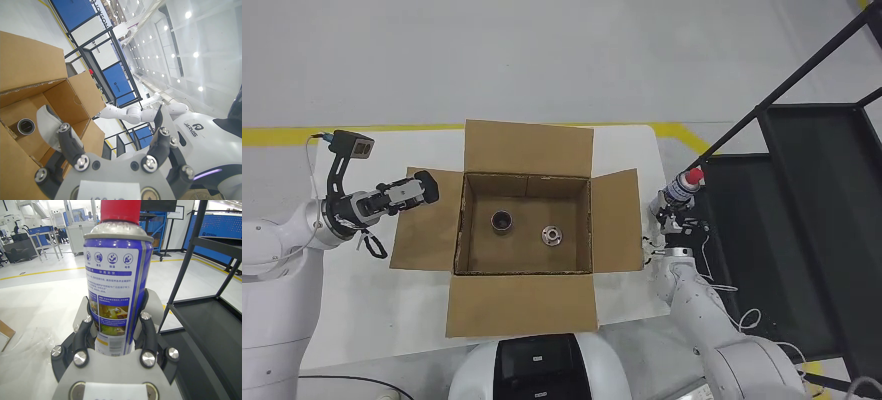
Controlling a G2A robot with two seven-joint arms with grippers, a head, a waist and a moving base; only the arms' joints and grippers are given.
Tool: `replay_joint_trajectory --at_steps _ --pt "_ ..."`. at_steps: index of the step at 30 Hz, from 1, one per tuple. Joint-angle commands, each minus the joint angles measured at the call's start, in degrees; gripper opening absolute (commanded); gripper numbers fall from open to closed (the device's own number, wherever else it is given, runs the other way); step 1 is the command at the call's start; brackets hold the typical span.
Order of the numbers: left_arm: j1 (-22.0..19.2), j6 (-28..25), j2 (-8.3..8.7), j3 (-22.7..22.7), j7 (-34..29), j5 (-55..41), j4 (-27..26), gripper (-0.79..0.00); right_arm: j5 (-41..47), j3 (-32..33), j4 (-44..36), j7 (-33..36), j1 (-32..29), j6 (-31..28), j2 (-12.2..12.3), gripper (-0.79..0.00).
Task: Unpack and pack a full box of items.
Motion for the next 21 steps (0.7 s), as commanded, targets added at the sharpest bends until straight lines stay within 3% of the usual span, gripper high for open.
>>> replay_joint_trajectory --at_steps 1,17,18,19,20,21 --pt "0.0 0.0 0.0 0.0 0.0 0.0 0.0 0.0 0.1 -0.4 1.0 -0.1 0.6 0.2 -0.4 -0.785" --pt "0.0 0.0 0.0 0.0 0.0 0.0 0.0 0.0 0.4 -2.5 5.5 0.9 2.9 1.6 -1.9 -0.785" --pt "0.0 0.0 0.0 0.0 0.0 0.0 0.0 0.0 0.4 -2.5 5.6 0.7 2.8 1.6 -2.0 -0.714" --pt "0.0 0.0 0.0 0.0 0.0 0.0 0.0 0.0 0.4 -2.6 5.7 0.5 2.8 1.7 -2.0 -0.548" --pt "0.0 0.0 0.0 0.0 0.0 0.0 0.0 0.0 0.3 -2.6 5.8 0.1 2.7 1.8 -2.0 -0.225" --pt "0.0 0.0 0.0 0.0 0.0 0.0 0.0 0.0 0.3 -2.7 5.9 -0.1 2.6 1.9 -2.0 0.0"
